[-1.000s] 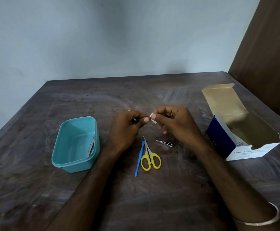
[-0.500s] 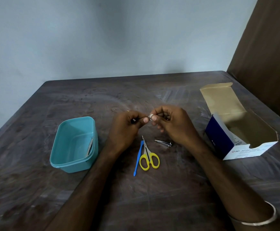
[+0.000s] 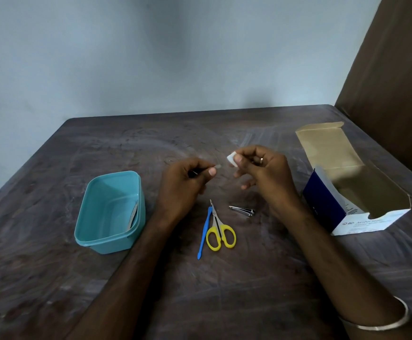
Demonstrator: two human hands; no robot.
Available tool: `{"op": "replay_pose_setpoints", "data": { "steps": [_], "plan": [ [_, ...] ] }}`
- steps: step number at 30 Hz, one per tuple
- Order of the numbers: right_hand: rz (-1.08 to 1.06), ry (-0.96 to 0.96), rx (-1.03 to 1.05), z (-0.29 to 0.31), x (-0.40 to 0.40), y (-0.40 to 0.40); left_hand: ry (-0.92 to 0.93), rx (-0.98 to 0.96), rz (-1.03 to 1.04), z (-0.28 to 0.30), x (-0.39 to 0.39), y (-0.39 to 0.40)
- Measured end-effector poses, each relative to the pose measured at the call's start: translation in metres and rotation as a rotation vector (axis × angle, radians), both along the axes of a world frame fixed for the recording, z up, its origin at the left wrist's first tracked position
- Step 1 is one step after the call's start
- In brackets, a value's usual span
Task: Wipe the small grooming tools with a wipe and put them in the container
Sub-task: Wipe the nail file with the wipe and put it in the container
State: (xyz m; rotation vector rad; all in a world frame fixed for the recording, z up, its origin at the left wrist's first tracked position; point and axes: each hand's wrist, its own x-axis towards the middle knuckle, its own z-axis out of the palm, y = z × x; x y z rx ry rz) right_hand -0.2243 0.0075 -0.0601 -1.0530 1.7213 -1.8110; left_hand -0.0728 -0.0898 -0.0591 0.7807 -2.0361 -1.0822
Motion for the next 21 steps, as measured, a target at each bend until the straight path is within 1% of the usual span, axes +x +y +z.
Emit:
{"op": "replay_pose_setpoints", "data": {
  "steps": [2,5,8,14,21],
  "plan": [
    [-0.053,-0.073,-0.011,0.001,-0.001,0.0,0.056,0.048,0.048,0.001,0.0,0.0],
    [-0.063,-0.107,-0.01,0.002,0.0,0.0,0.171,0.121,0.106,0.004,0.0,0.003],
    [-0.025,-0.067,-0.013,0.002,0.005,0.0,0.272,0.241,0.104,0.008,0.001,0.006],
    [0.055,0.001,0.019,0.002,0.016,0.0,0.387,0.424,0.101,0.01,0.001,0.006],
    [0.081,0.078,0.033,0.0,0.017,-0.002,0.417,0.489,0.092,0.013,0.001,0.009]
  ]
}}
